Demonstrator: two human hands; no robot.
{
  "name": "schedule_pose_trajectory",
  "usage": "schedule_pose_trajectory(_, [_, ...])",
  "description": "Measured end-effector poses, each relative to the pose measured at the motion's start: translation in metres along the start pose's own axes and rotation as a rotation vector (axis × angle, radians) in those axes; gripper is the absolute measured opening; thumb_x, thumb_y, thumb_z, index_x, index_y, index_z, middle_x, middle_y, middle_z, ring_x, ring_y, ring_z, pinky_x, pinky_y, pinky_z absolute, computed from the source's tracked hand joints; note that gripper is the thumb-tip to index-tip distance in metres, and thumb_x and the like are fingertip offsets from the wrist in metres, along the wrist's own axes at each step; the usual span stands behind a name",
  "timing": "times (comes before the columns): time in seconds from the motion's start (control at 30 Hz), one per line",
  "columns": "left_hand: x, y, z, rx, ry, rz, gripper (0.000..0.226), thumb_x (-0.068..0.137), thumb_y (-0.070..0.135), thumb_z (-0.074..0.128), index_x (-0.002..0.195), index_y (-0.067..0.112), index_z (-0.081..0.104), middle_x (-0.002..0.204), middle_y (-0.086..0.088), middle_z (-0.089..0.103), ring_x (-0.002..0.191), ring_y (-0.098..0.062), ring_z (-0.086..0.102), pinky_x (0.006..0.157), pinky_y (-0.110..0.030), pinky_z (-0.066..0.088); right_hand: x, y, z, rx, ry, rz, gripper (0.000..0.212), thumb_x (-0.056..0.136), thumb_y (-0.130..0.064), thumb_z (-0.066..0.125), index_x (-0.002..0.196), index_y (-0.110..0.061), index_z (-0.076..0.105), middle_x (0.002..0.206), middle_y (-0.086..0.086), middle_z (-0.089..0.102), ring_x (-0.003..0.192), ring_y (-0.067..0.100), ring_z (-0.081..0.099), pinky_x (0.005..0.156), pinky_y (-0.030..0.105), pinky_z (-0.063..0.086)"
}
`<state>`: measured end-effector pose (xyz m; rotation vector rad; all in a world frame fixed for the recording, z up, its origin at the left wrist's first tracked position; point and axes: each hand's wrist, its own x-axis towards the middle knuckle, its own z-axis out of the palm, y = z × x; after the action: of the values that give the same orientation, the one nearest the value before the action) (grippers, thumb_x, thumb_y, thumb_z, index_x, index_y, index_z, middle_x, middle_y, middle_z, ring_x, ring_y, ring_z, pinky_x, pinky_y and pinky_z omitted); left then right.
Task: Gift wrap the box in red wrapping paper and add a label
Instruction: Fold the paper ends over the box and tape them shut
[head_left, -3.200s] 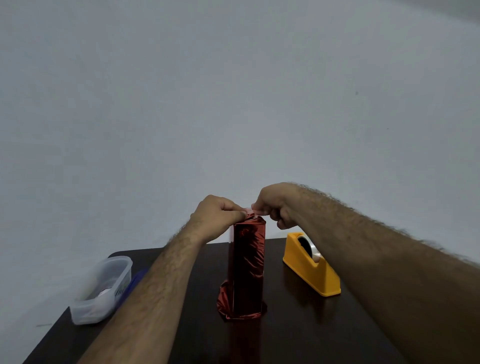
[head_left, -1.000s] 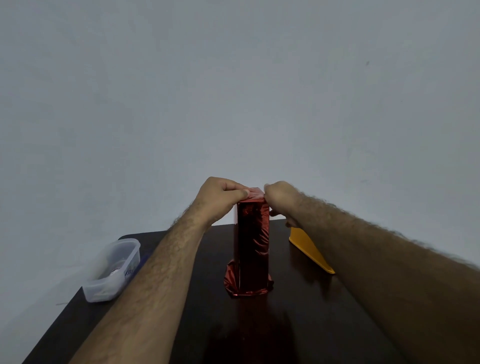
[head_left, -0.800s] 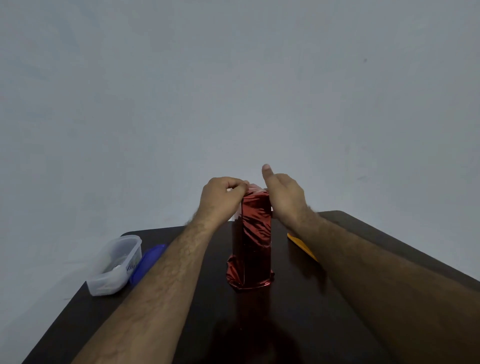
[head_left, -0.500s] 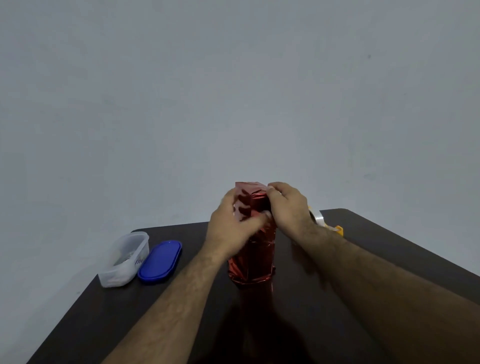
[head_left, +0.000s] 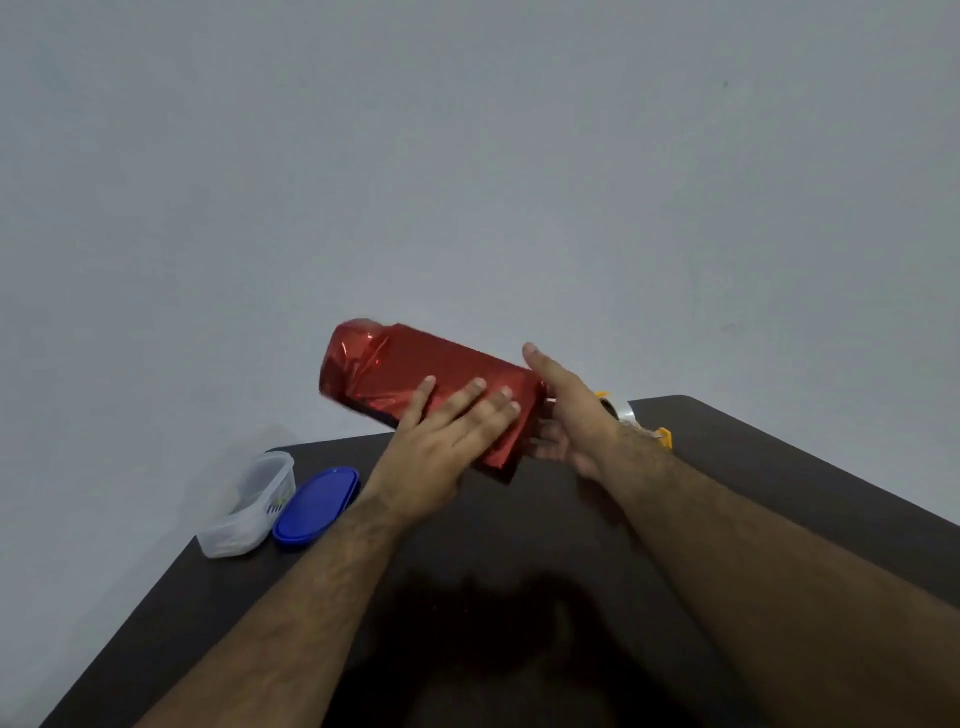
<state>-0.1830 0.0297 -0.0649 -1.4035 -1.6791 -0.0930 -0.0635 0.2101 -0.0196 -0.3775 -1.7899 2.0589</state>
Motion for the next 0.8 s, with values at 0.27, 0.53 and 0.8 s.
schedule_pose_trajectory(0.27, [-0.047, -0.031, 0.006, 0.053, 0.018, -0.111, 0.11, 0.07, 0.012, 0.066, 0.17, 0.019, 0.022, 0.178, -0.006, 0.02, 0.165, -0.028, 0.015, 0.13, -0.066, 0.004, 0.022, 0.064, -0.006, 0.015, -0.106, 0.086, 0.046, 0.093, -0.038, 0.077, 0.125, -0.005, 0.072, 0.113, 0.01, 0.08, 0.104, 0.023, 0.076, 0.096, 0.041, 0.058])
schedule_pose_trajectory(0.53, [-0.024, -0.03, 0.003, -1.301, 0.461, -1.078, 0.118, 0.076, 0.025, 0.075, 0.168, 0.048, 0.004, 0.171, 0.0, 0.034, 0.154, -0.012, 0.04, 0.124, -0.053, 0.041, 0.042, 0.105, -0.01, 0.202, -0.276, 0.007, 0.052, 0.089, -0.022, 0.08, 0.133, 0.001, 0.06, 0.128, 0.026, 0.07, 0.111, 0.035, 0.07, 0.108, 0.061, 0.051])
schedule_pose_trajectory(0.8, [0.035, -0.076, -0.012, -1.413, 0.299, -1.074, 0.137, 0.054, 0.013, 0.105, 0.165, 0.032, 0.027, 0.148, -0.003, 0.059, 0.129, -0.023, 0.068, 0.107, -0.044, 0.058, 0.05, 0.097, -0.01, 0.009, -0.284, -0.122, 0.087, 0.072, -0.05, 0.092, 0.147, -0.027, 0.055, 0.147, 0.005, 0.063, 0.137, 0.026, 0.058, 0.122, 0.056, 0.036])
